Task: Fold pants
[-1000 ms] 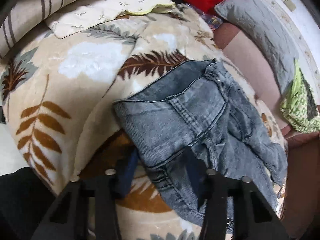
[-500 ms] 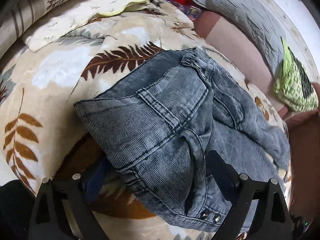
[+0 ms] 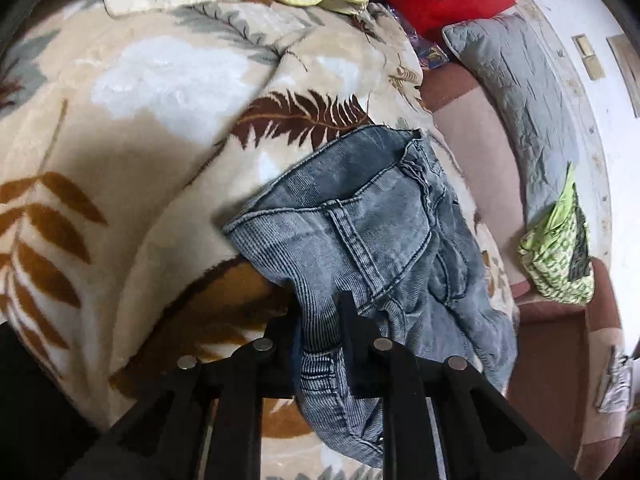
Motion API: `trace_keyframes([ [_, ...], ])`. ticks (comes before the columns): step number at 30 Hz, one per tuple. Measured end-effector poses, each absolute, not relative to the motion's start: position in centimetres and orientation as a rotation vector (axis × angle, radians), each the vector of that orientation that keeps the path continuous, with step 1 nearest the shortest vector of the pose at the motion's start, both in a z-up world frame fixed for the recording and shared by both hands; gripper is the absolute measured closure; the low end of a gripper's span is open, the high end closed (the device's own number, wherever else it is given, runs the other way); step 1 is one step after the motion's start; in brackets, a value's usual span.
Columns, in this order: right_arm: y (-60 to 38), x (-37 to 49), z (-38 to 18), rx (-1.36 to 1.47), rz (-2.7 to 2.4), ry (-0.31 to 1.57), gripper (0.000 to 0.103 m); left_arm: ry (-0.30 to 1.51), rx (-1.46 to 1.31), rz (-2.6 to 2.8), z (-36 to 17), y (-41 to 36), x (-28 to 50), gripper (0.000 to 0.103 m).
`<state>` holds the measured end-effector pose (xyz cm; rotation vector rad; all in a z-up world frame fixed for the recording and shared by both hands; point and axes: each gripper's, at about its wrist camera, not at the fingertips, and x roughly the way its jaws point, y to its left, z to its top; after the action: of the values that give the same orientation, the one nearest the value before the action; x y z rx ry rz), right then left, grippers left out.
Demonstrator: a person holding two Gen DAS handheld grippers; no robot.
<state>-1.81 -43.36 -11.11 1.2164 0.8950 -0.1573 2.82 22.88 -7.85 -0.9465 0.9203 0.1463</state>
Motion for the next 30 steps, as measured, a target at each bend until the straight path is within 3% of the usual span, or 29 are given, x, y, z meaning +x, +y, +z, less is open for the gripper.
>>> trace_keyframes([
  [1,-43.3,-1.5,-11.0,1.199,-0.154,0.898,0.050,0.913,-0.942,0.147,-7.7,22.8,2.7,0.087],
  [2,-43.2,-1.2,-10.7,1.164,-0.148,0.906,0.078,0.902,-0.925,0.150,-7.4,22.7,2.6,0.088],
  [9,-42.1,-0.5,-6.6,0.916,-0.154,0.890,0.083,0.707,-0.718,0.212,-0.6,20.1,-1.3,0.089],
  [12,-41.7,-1.3,-4.9,0.803,-0.188,0.867,0.082,0.717,-0.689,0.214,-0.3,19.4,-3.1,0.088],
  [13,-41.8,-1.4,-5.3,0.777,-0.216,0.884,0.081,0.745,-0.671,0.219,-0.9,19.0,-3.3,0.088],
  [17,-43.3,-1.6,-9.6,0.830,-0.275,1.030,0.055,0.917,-0.653,0.289,-4.4,19.5,-2.7,0.080],
  [19,-43.3,-2.3,-7.8,0.790,-0.302,0.980,0.029,0.883,-0.648,0.323,-3.6,20.1,-3.2,0.067],
  [24,-42.3,-3.5,-2.0,0.739,-0.227,0.767,0.027,0.690,-0.517,0.306,2.0,19.0,-3.8,0.045],
  [25,-41.9,-3.2,-1.6,0.753,-0.168,0.753,0.021,0.674,-0.503,0.281,2.4,18.5,-3.7,0.040],
  [27,-41.1,-1.6,-3.0,0.807,-0.020,0.795,0.015,0.663,-0.465,0.217,2.6,17.2,-2.7,0.033],
  [30,-41.7,1.1,-9.8,0.918,-0.056,1.064,0.020,0.822,-0.378,0.166,-0.9,15.5,0.5,0.027],
])
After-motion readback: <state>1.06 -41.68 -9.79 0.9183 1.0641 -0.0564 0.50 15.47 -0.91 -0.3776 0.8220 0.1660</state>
